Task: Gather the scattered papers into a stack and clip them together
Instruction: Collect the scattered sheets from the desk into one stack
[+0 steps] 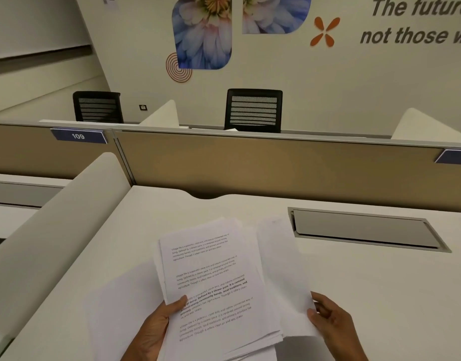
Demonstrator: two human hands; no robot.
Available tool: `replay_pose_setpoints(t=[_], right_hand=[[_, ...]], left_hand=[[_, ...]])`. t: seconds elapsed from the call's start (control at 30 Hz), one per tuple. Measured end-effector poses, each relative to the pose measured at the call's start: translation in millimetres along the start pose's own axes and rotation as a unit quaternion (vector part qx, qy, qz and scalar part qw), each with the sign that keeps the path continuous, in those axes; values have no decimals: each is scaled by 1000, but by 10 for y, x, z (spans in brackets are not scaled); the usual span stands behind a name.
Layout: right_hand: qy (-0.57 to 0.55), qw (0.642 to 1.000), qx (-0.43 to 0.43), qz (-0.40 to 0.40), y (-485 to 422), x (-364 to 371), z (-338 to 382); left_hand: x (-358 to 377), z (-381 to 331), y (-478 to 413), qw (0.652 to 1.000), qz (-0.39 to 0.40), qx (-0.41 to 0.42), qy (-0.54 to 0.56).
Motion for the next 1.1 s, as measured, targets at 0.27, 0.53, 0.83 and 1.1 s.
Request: replay_pose_setpoints(t=[0.27,0.53,0.83,1.1], right_hand=[[-20,997,-16,75,260,131,-137],[9,998,4,58,561,559,-98],[20,972,99,212,531,1015,180],[-36,938,126,322,615,1707,430]], left_hand=[[97,156,149,1000,-2,6,-28],[53,202,441,1000,15,6,-16],[-225,-16,630,992,31,77,-92],[-584,-221,770,989,6,83,-120]])
Point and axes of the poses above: each hand's wrist, its own y-axis away from the middle knuckle, its own x-axis out of the palm, z = x × y, the point moved 3 cm from there along -y, towards the middle knuckle, and after that the axes turned 6 degrees about y, right-handed, at the moved point
